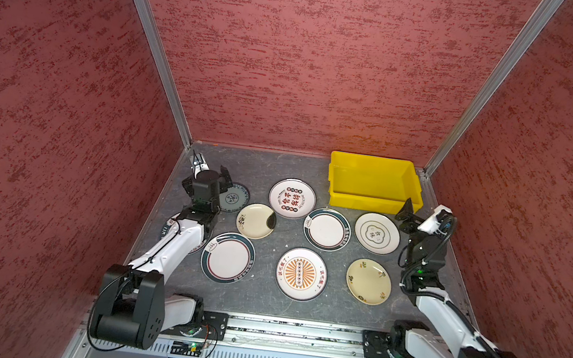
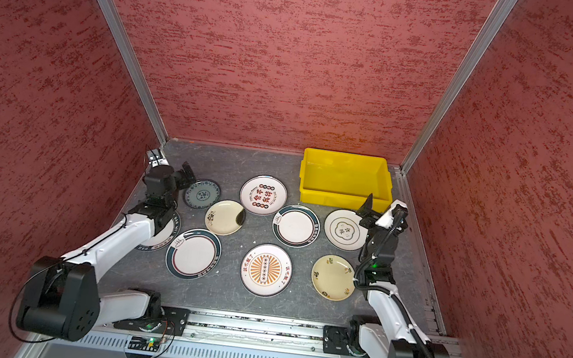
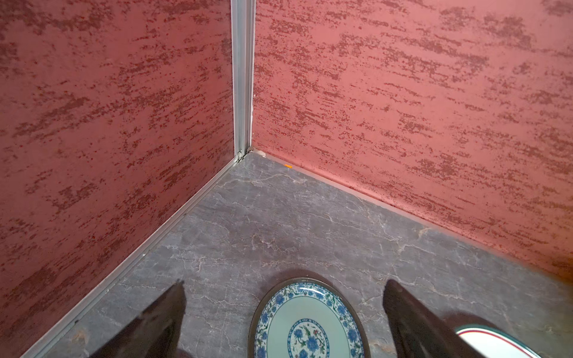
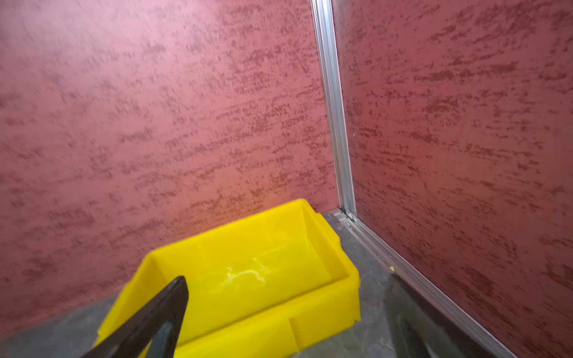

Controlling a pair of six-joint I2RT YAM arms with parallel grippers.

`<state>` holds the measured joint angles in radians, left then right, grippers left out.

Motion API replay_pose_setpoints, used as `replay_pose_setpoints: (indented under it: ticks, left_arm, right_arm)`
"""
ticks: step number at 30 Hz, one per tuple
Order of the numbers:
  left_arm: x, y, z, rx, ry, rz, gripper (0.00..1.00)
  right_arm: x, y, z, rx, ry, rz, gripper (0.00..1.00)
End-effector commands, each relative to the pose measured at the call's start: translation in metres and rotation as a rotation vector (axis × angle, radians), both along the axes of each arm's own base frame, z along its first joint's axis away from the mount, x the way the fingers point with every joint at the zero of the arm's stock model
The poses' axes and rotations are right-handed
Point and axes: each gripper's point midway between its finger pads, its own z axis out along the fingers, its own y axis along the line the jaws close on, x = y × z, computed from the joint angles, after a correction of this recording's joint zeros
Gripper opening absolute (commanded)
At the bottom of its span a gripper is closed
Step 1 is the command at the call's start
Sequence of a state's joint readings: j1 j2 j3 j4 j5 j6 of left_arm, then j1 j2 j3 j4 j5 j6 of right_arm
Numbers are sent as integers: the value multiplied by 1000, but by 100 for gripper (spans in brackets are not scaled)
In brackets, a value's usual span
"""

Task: Place the plates into the plastic bin on the countertop
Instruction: 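Move left gripper to the blue-and-white floral plate rim while right gripper moves toward center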

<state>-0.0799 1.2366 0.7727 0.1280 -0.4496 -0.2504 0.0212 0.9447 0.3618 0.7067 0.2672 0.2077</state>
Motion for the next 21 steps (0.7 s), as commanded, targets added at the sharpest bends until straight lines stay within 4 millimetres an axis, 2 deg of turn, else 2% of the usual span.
replay_pose_setpoints:
  ticks: [1,4,7,12,16,18,21]
  left_arm:
    - [-28,6,-37,-114,202,51,99]
    - [-36,6,-40,-191,176,23,99]
    - [-39,6,-49,-296,160,-28,99]
    - [-39,4,-75,-411,245,-106,99]
    - [-33,2,-90,-515,274,-165,99]
    - [-27,0,-99,-572,287,-193,99]
    - [-16,-3,-104,-637,265,-234,99]
  right_arm:
    - [-5,18,-9,138,129,110,99]
    - [-21,27,4,197,156,166,99]
    - [-30,41,6,237,163,247,99]
    - [-45,80,12,302,186,476,99]
    - [-54,106,14,317,212,637,99]
    - [-56,126,11,315,252,759,99]
    - [-55,145,1,340,335,875,99]
